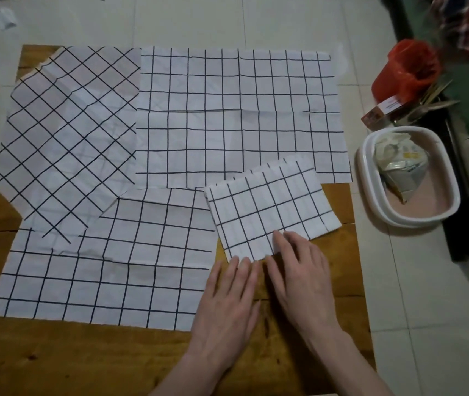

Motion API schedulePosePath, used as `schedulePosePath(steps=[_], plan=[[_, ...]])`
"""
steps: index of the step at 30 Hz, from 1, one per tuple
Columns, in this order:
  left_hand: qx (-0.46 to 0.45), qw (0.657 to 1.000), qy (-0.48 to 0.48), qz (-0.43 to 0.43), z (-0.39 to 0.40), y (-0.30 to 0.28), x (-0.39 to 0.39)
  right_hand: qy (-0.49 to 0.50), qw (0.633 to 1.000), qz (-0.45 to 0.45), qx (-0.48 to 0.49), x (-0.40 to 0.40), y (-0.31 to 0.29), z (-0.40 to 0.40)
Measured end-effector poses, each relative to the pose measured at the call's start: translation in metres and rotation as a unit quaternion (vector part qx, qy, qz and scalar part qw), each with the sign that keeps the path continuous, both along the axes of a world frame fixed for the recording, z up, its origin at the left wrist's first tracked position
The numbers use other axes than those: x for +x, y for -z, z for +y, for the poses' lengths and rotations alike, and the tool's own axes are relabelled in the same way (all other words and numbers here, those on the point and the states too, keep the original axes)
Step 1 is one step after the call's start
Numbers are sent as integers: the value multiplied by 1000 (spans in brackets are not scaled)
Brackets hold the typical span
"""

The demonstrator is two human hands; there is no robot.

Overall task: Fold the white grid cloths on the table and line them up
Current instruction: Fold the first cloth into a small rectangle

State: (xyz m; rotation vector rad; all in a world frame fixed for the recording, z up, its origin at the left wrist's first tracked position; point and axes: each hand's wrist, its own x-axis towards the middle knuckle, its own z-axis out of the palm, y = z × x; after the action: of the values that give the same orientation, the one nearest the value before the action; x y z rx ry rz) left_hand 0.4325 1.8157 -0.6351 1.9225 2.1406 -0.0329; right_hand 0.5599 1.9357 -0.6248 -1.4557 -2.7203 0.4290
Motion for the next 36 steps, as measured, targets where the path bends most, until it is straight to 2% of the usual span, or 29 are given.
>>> schedulePosePath(steps=[6,10,14,17,25,31,36], plan=[[-2,999,-30,32,-8,4,-9,-15,1000,-18,17,-6,-2,-22],[2,997,-70,21,-7,2,-2,-11,999,-31,18,-10,1,-35],[28,998,-59,-15,1,-2,12,-21,1000,17,-2,-4,9,-44],[29,998,-38,-30,6,-3,19,-65,997,40,-8,10,14,-40],[-2,999,-37,-31,3,9,21,-173,981,-69,-45,48,23,-20],[0,998,-56,-31,6,11,25,-181,979,-83,-50,49,20,-14],[13,999,-27,-36,5,15,15,-184,977,-90,-55,50,18,-10]])
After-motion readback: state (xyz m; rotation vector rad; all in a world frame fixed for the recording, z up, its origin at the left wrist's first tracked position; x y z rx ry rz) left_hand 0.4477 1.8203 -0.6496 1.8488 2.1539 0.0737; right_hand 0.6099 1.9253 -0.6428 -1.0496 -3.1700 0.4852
